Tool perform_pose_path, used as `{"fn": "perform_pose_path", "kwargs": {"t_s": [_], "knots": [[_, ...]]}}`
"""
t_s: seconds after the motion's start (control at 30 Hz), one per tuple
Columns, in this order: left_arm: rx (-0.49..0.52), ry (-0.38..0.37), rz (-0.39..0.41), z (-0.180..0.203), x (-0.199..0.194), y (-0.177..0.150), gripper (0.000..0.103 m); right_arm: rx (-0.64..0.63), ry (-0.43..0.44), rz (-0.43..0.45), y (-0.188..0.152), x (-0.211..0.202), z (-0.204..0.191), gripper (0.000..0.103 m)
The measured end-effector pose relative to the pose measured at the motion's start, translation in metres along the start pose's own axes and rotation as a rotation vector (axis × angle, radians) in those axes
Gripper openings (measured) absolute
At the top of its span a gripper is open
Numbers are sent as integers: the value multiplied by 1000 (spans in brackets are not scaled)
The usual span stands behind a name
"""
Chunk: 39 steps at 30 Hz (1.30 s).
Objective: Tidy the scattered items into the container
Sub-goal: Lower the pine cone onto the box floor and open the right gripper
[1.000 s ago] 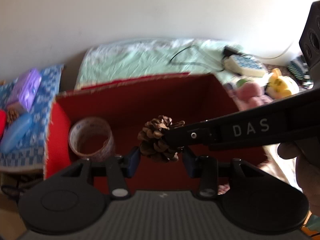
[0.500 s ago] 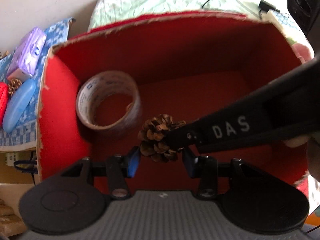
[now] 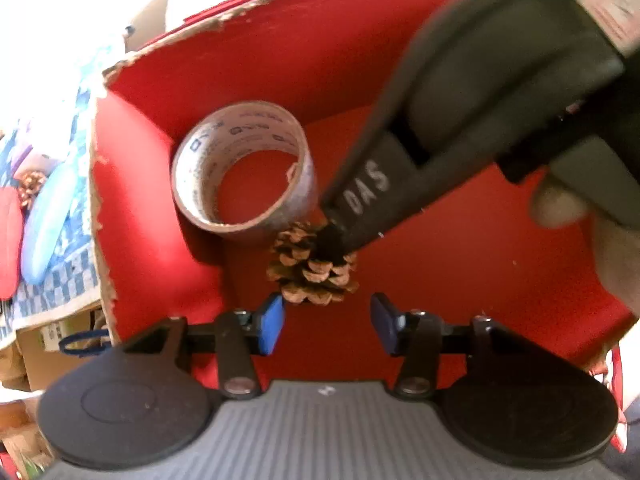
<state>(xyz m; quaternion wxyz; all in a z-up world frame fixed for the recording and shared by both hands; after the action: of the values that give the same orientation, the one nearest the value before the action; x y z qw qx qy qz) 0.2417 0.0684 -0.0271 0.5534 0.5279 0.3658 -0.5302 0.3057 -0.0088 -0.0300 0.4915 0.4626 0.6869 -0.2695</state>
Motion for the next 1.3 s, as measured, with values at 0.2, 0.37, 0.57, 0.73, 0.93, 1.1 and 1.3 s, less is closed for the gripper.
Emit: {"fn": "perform_pose_path", "kwargs": {"t_s": [0.2,0.37,0.57,0.73,0.93,1.1,1.3], "knots": [[23,-61,48,3,-29,-5,58,3,-16,0,-6,-3,5,12],[78,-74,108,12,-53,-16,75,-28,-26,-37,-4,4,-2,12],[80,-120,123,11,-54,-25,69,-34,15,-50,3,14,-22,14],[53,-115,140,18,-49,-20,66,-41,-10,-17,8,13,-28,24],[59,-106,155,16,-51,-15,68,-43,9,3,8,9,-25,27],[63,-101,168,12,-49,-14,68,-40,-1,26,7,5,-21,29],[68,-91,189,7,-46,-14,68,-45,-27,60,2,0,-23,28]]}}
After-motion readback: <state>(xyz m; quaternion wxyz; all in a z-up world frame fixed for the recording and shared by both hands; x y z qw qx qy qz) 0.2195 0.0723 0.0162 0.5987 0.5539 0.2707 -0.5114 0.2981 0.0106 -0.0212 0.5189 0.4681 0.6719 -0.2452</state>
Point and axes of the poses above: each gripper's, at about its wrist camera, not at the fingertips, and x roughly the way its jaws point, z to its right, y to its top, the point moved 5 cm from there along x, roughly the way its jaws point, and after that the axes turned 14 degrees about -y, right-handed, at the moved point
